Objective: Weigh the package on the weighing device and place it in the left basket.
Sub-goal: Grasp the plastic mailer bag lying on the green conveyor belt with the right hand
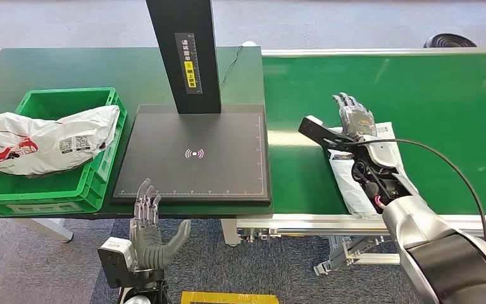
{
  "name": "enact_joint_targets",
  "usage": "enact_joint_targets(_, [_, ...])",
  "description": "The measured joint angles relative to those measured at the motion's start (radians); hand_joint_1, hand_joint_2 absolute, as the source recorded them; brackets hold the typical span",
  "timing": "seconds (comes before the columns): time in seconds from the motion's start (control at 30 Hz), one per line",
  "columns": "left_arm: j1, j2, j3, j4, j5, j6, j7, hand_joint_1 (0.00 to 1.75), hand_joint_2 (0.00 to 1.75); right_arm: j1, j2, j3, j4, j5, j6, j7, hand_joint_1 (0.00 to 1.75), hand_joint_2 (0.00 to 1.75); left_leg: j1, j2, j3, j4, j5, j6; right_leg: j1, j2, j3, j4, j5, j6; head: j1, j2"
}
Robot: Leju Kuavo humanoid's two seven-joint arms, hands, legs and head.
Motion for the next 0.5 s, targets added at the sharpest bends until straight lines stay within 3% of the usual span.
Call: enact_joint_targets(0.5, [0.017,0.005,0.0,-0.017,0.007,0.009,0.0,0.0,1.75,0.019,0.022,-0.003,0.011,0.013,-0.003,0.023,0.0,1.75,0.0,0.0,0.0,0.0,0.0,0.0,0.0,0.0,0.0,0.0,0.0,0.0,0.0,0.0])
